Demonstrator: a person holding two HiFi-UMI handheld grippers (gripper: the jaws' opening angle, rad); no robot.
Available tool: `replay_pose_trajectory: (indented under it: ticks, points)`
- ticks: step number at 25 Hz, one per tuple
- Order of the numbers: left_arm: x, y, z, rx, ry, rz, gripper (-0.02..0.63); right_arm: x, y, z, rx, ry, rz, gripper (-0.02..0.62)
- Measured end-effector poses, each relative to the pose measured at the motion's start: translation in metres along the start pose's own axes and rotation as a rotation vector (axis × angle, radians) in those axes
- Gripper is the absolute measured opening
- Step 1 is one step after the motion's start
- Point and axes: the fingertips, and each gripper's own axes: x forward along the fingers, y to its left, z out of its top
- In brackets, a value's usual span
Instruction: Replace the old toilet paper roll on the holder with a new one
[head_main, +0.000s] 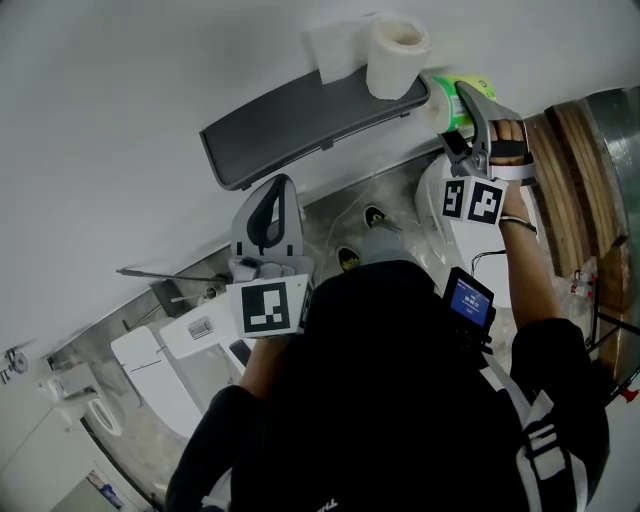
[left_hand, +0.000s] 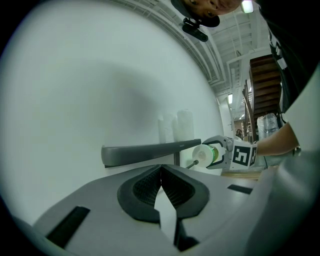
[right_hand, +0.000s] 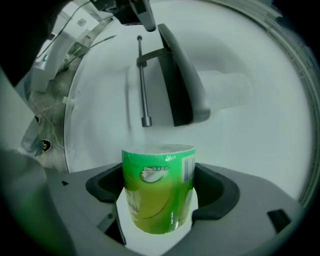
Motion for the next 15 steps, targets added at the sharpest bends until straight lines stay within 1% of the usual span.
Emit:
replay_pose_trajectory:
  ticks: [2, 6, 11, 15]
  points:
    - [-0.002, 0.002, 0.0, 0.002, -0.002, 0.005, 0.021, 0.002, 0.009, 0.008, -0.033, -0.014, 0.02, 0.417]
    - [-0.005, 0.005, -0.001, 0.009, -0.005, 0.015, 0.021, 0.006, 0.019, 0.022, -0.05, -0.041, 0.045, 0.416]
    - [-0.008, 0.008, 0.0, -0.001, -0.004, 0.026, 0.021, 0.008, 0.022, 0.034, -0.063, -0.06, 0.05, 0.416]
    - [-0.011, 0.012, -0.004, 0.005, 0.011, 0.035, 0.021, 0.008, 0.021, 0.04, -0.056, -0.053, 0.045, 0.417]
